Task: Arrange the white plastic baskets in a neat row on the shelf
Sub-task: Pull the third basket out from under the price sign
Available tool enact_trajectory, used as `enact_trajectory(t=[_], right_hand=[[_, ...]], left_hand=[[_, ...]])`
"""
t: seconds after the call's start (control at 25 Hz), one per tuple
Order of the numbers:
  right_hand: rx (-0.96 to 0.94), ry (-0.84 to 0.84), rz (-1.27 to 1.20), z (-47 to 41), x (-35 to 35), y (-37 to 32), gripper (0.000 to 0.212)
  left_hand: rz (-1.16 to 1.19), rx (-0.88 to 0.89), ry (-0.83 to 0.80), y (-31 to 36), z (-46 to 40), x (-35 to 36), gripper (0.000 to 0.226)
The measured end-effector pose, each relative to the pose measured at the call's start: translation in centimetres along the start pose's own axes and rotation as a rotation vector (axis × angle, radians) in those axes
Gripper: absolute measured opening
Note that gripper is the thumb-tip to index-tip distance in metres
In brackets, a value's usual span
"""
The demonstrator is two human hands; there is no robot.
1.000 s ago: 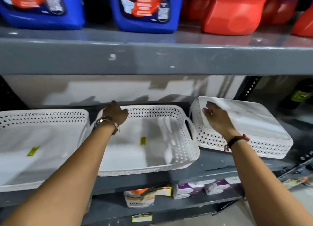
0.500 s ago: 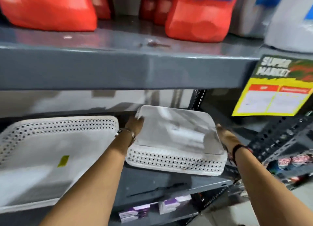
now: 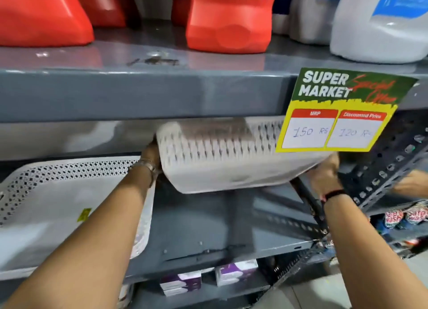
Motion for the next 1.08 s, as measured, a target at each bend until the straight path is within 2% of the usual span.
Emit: enact_trajectory(t=[0.08, 0.12, 0.2, 0.24, 0.32, 0.4, 0.44, 0.56, 0.64, 0.72, 0.8, 0.84, 0.92, 1.0, 1.08], right_hand=[[0.06, -0.068, -0.022, 1.4, -0.9, -0.9, 0.049], [0.127, -0.105, 0.085, 2.3, -1.2, -0.7, 0.043], [0.256, -0.126, 0.613, 2.0, -2.7, 1.3, 0.039], [0.289, -0.054, 0.857, 1.7, -3.5, 2.2, 0.034], [0.287, 0.023, 1.136, 1.6, -4.1, 3.5, 0.027], [0.264, 0.027, 1.299, 2.1, -4.1, 4.3, 0.033], [0.258, 0.041, 1.309, 2.3, -4.4, 4.7, 0.034], [0.214, 0.052, 1.286, 3.2, -4.8, 5.3, 0.032], [0.221, 0.043, 1.316, 3.3, -4.5, 5.1, 0.032], [0.168, 0.067, 1.416, 3.5, -3.1, 4.7, 0.038], [-0.046, 0.041, 1.433, 4.6, 1.0, 4.7, 0.046], [-0.139, -0.06, 1.387, 5.5, 4.0, 5.5, 0.047], [-0.197, -0.348, 1.287, 8.0, 10.5, 8.6, 0.05], [-0.107, -0.571, 1.271, 10.4, 15.9, 12.7, 0.055], [0.024, -0.646, 1.258, 12.0, 19.4, 15.6, 0.061]], left_hand=[[-0.146, -0.102, -0.055, -0.8, 0.9, -1.2, 0.053], [-0.251, -0.137, -0.069, -1.2, 1.6, -1.4, 0.046], [-0.45, -0.211, -0.087, -2.4, 2.7, -1.6, 0.038], [-0.503, -0.238, -0.087, -2.8, 3.1, -1.5, 0.035], [-0.591, -0.259, -0.093, -3.4, 3.3, -1.4, 0.028], [-0.701, -0.247, -0.092, -3.7, 3.4, -1.2, 0.021], [-0.816, -0.21, -0.091, -3.5, 3.4, -1.1, 0.015], [-1.247, -0.106, -0.103, -3.2, 3.3, -0.6, 0.034], [-1.485, -0.052, -0.067, -2.6, 3.6, -0.2, 0.037], [-1.559, 0.048, 0.021, -1.2, 3.9, -0.1, 0.038], [-1.53, 0.214, 0.14, 0.5, 4.5, -0.8, 0.035], [-1.497, 0.293, 0.209, 1.3, 5.0, -1.8, 0.034], [-1.466, 0.386, 0.328, 2.1, 5.8, -4.9, 0.032], [-1.506, 0.382, 0.384, 1.7, 6.4, -9.3, 0.037], [-1.547, 0.385, 0.422, 1.1, 6.9, -13.9, 0.043]])
Point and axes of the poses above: each hand's wrist, its own z-axis away from the middle knuckle, its own x-axis out of the palm, y = z × x, the point moved 4 cm from there along -z, towards the middle knuckle, and after that the axes turned 7 degrees about -y, right-handed, at the moved point
